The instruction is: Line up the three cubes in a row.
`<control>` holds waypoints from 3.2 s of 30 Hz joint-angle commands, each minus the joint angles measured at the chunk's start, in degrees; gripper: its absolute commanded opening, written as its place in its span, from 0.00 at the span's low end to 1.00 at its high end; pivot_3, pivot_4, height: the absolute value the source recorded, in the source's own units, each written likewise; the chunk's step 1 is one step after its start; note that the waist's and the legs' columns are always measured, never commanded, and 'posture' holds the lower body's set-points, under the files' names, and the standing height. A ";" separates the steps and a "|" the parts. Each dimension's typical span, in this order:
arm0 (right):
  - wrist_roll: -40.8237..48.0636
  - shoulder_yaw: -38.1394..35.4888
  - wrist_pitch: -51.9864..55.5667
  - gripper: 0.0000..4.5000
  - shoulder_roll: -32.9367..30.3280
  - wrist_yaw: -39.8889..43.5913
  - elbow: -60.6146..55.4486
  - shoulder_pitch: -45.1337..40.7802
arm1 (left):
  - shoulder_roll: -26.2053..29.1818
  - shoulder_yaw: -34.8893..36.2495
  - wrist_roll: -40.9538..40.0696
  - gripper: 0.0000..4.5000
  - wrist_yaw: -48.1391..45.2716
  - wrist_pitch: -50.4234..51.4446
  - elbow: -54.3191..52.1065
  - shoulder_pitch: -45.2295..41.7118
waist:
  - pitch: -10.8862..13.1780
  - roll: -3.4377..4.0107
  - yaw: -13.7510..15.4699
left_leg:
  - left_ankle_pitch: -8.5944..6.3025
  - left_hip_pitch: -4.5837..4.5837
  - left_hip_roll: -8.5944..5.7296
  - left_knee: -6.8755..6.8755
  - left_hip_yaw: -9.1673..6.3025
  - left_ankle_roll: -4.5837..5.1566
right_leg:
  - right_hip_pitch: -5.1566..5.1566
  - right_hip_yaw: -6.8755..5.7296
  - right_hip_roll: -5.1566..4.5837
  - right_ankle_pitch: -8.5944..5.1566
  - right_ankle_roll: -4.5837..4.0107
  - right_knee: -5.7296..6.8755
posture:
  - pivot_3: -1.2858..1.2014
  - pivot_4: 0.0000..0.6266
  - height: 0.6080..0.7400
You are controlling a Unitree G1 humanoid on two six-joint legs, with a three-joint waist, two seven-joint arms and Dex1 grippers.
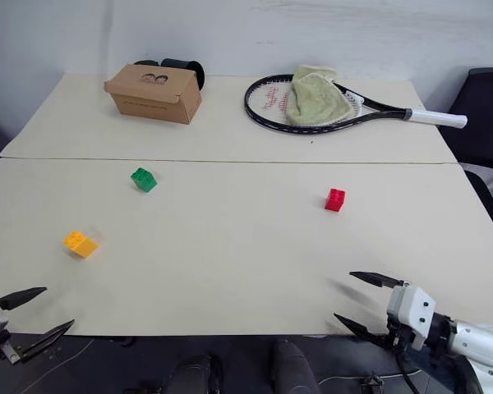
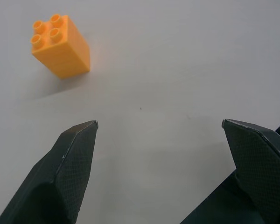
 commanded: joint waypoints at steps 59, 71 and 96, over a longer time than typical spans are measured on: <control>-1.49 19.55 14.55 0.33 21.47 -10.56 12.36 -43.24 | -6.58 -25.55 -7.59 1.00 10.72 19.52 -24.99 -18.55 | -0.17 0.20 -1.89 | 0.12 -0.08 0.01 0.09 0.10 -0.17 | -0.33 0.20 0.15 -0.02 0.08 0.54 | 0.52 0.24 1.00; -5.83 26.34 2.01 0.33 17.91 16.78 39.74 -56.33 | -7.23 -23.22 -6.75 1.00 11.36 18.19 -26.58 -13.56 | -0.17 0.18 -1.53 | 0.09 0.00 0.07 0.20 0.10 -0.12 | -0.21 0.19 0.15 -0.02 0.07 0.46 | 0.52 0.24 1.00; 9.68 5.40 -0.15 1.00 18.86 11.85 27.33 -43.63 | -21.01 12.70 -20.11 1.00 18.16 13.91 -9.79 6.37 | -0.17 -0.01 -1.18 | -0.02 -0.03 0.08 0.26 0.01 -0.06 | -0.11 0.09 0.12 -0.06 0.00 0.29 | 0.52 0.24 1.00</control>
